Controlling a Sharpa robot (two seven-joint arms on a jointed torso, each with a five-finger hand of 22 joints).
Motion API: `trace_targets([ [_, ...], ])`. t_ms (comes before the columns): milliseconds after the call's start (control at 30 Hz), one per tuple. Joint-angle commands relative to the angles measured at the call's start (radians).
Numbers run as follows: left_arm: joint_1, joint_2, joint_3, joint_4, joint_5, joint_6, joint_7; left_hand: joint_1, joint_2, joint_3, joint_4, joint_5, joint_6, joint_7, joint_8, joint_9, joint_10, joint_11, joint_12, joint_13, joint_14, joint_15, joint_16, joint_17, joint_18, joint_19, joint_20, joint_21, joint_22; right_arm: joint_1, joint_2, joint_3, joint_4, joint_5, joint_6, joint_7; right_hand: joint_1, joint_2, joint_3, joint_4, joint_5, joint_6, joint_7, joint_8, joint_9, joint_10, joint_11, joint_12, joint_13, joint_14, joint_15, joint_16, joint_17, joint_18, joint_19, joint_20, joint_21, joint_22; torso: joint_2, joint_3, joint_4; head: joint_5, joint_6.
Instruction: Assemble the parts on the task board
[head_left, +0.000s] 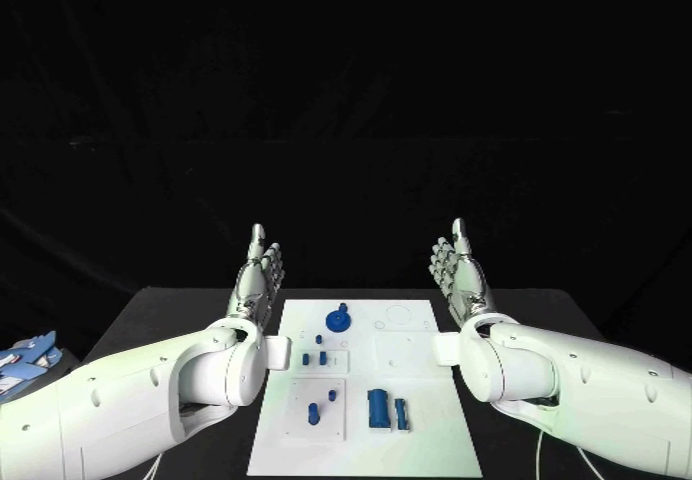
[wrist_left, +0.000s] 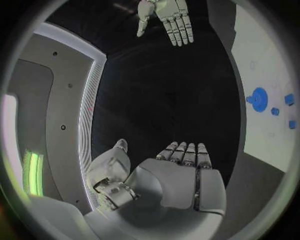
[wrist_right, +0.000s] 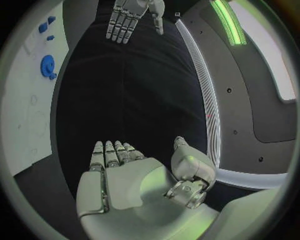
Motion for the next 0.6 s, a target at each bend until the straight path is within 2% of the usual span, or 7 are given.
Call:
trace_targets([
  [33, -0.002, 0.0, 0.0, 0.015, -0.02, -0.125, 0.016, -0.021, 0.0, -0.006, 0.0, -0.004, -0.007, -0.001, -0.005, -0.002, -0.007, 0.0, -0.006, -0.001, -0.007, 0.0, -0.007, -0.002, -0.015, -0.007, 0.0, -0.005, -0.002, -0.001, -0.001, 0.001, 0.001, 0.032, -0.047, 0.037, -0.011, 0.0, -0.006, 0.001, -0.005, -0.005, -0.001, -0.003, -0.003, -0.005, 0.0, -0.004, -0.002, -0.007, -0.001, -0.003, -0.003, -0.014, -0.005, 0.0, -0.005, -0.004, -0.002, 0.0002, -0.0001, 0.0, 0.0],
  [600, -0.002, 0.0, 0.0, 0.018, -0.02, -0.131, 0.016, -0.021, 0.0, -0.006, 0.0, -0.004, -0.007, -0.001, -0.005, -0.002, -0.007, 0.0, -0.006, -0.001, -0.007, 0.0, -0.007, -0.002, -0.015, -0.007, 0.0, -0.005, -0.002, -0.001, -0.001, 0.001, 0.001, 0.032, -0.047, 0.037, -0.011, 0.0, -0.006, 0.001, -0.005, -0.005, -0.001, -0.003, -0.003, -0.005, 0.0, -0.004, -0.002, -0.007, -0.001, -0.003, -0.003, -0.014, -0.005, 0.0, -0.005, -0.004, -0.002, 0.0002, -0.0001, 0.0, 0.0],
])
